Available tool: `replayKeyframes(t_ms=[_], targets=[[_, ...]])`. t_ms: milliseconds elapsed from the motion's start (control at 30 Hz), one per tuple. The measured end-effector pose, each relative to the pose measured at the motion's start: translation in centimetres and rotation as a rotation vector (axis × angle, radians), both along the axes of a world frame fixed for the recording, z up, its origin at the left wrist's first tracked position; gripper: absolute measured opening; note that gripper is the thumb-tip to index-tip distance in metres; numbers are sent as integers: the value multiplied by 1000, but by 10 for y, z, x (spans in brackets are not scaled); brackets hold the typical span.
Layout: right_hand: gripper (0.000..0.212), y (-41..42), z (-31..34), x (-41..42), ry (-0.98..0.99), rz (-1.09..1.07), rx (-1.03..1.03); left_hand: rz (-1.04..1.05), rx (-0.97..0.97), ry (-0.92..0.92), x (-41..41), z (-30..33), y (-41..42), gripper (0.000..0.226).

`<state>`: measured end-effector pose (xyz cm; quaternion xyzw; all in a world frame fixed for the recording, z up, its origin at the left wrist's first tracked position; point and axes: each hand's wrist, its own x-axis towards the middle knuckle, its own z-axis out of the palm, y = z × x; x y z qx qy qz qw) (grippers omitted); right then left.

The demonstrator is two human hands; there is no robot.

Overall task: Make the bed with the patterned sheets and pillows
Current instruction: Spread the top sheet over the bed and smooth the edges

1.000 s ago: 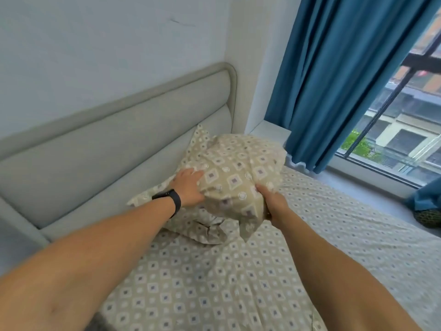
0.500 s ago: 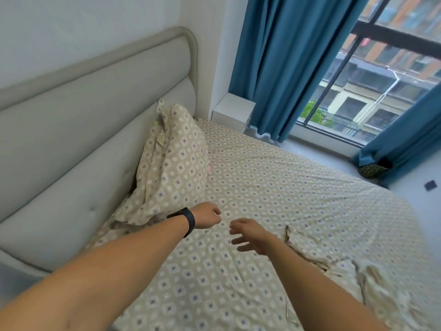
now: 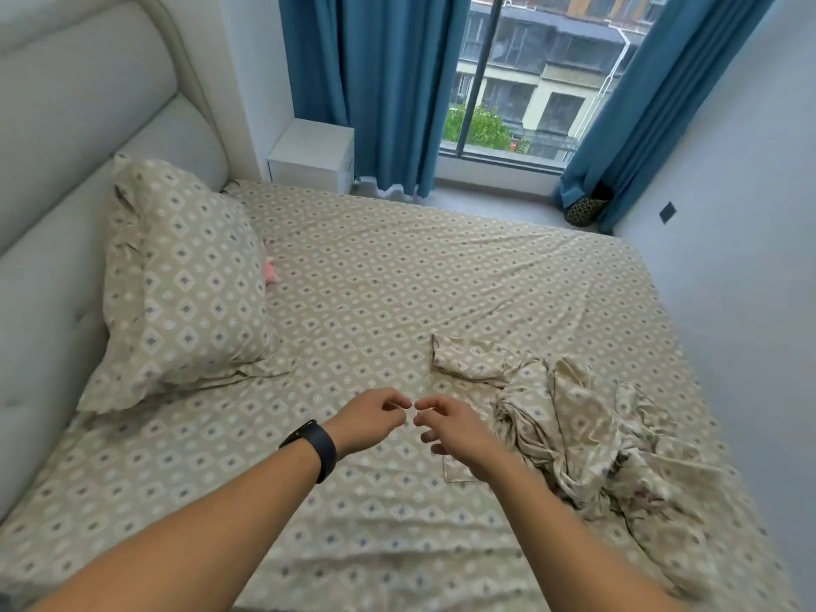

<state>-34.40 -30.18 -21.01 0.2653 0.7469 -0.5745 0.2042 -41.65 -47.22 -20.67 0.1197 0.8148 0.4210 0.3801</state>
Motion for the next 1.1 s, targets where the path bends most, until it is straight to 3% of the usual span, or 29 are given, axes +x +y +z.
replayKeyframes(t_ms=[300,533,700,967,1100], targets=[[18,123,-26,102,-57,-150,-4,-76,-78,-76,90,-23,107,23],[18,158,-29,148,-65,-264,42,-162,-108,-74,106,-32,156,22],[13,184,-33,181,-99,-263,147,-117,-93,-254,127,-57,190,20],[13,250,-58,205,-86,-10,268,-54,-139,-249,177,-75,232,21],[23,299,-89,217,-102,313,335,184,-204,-248,196,-107,252,20]])
